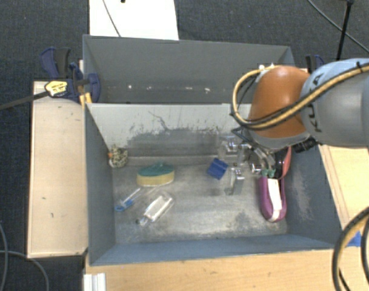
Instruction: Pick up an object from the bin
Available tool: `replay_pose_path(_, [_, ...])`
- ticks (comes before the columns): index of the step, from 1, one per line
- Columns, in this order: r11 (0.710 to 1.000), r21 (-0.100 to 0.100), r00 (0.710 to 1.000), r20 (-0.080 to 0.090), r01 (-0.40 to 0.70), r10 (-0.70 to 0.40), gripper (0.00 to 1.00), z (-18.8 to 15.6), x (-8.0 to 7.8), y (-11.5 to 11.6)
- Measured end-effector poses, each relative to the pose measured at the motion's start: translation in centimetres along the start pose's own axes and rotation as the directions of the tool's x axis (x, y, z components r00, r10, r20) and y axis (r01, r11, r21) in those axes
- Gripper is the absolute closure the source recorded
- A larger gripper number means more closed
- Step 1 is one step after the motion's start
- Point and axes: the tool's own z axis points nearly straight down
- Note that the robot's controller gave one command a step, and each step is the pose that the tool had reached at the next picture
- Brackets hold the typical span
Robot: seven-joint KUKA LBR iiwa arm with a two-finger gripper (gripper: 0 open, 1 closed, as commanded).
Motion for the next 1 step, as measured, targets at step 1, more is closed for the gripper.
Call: replay_pose_path(1, [0.995,-0.001,0.995,0.005,-0.100,0.100,0.00,2.93,-0.56,0.29])
